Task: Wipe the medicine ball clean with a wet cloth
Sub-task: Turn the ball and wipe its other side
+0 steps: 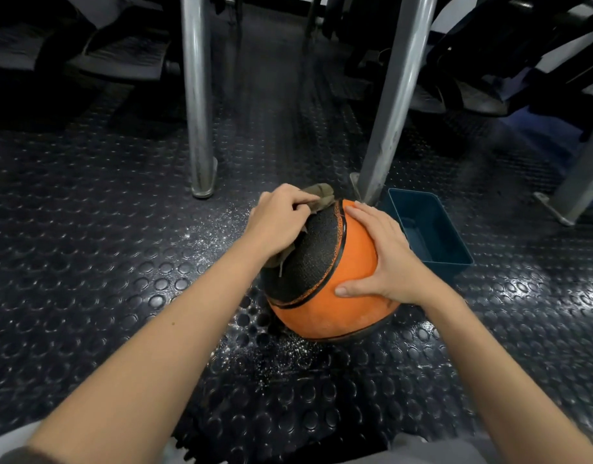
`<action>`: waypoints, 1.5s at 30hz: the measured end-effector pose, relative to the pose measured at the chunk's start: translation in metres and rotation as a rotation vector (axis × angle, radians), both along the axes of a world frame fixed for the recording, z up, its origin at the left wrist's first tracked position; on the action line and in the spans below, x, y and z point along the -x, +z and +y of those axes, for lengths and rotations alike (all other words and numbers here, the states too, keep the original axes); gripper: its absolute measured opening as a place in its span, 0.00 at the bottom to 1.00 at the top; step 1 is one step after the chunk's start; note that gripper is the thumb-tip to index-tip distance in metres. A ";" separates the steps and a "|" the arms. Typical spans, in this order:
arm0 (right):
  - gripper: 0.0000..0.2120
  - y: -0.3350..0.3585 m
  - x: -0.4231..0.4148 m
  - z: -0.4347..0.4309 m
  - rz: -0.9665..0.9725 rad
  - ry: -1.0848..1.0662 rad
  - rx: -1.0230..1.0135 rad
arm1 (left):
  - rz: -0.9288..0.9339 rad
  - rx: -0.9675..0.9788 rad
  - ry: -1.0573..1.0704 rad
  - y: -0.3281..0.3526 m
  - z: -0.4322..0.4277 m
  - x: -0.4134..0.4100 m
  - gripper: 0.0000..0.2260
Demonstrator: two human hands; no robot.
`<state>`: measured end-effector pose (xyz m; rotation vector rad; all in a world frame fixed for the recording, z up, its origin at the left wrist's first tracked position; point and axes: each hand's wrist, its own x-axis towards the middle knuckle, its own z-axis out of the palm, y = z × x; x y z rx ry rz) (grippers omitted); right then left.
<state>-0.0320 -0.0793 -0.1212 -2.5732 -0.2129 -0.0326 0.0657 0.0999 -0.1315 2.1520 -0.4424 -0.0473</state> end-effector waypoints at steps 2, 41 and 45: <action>0.53 0.001 0.000 -0.002 -0.003 0.006 -0.016 | -0.054 0.020 -0.038 0.002 0.006 0.015 0.17; 0.51 0.000 -0.005 -0.024 0.098 -0.097 -0.180 | -0.577 -0.015 -0.232 -0.037 0.016 0.069 0.15; 0.50 0.003 -0.007 -0.026 0.132 -0.104 -0.198 | -0.480 0.020 -0.305 -0.054 0.042 0.067 0.14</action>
